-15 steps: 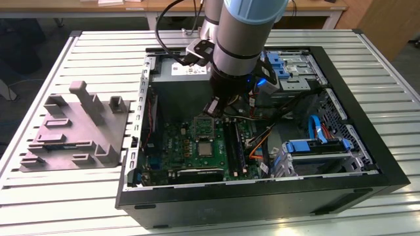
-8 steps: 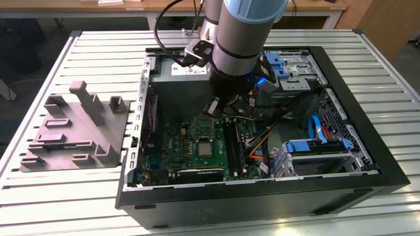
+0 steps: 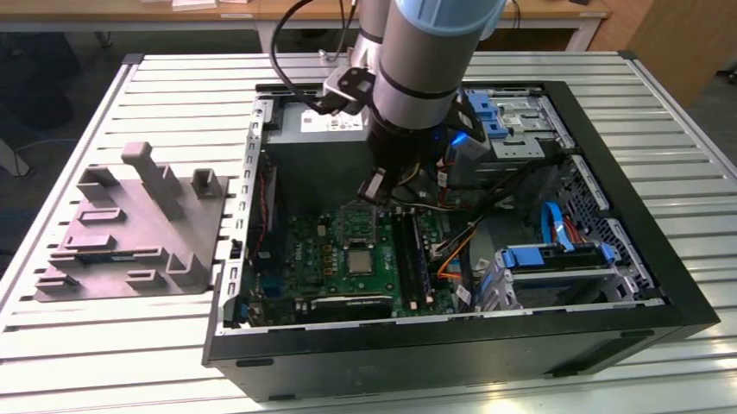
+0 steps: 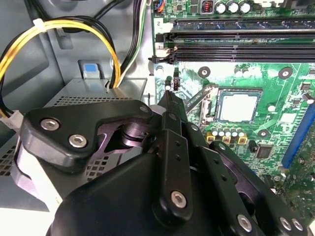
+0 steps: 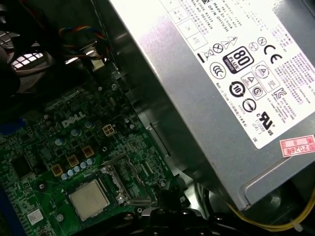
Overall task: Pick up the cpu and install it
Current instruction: 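Close the cpu cover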
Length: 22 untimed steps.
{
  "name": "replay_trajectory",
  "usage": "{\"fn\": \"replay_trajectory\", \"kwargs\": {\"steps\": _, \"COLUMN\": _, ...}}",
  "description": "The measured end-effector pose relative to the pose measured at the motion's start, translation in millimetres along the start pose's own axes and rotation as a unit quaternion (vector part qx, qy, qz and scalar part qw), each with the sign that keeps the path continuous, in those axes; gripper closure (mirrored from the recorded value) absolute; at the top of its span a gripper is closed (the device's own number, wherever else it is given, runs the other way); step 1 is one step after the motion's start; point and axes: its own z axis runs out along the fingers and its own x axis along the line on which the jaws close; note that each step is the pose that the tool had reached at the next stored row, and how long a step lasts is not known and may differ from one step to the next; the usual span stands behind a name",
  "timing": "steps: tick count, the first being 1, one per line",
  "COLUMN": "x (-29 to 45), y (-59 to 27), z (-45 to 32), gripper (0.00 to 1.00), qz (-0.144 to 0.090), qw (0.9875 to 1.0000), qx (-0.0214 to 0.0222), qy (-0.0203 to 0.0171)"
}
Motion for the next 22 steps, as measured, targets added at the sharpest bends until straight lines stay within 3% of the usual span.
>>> {"fn": "replay_trajectory", "kwargs": {"steps": 22, "x": -0.3, "y": 0.7, "z": -5.0, "gripper": 0.89, "qz": -0.014, "qw": 0.9999, "qx": -0.0010, "qy": 0.0016}}
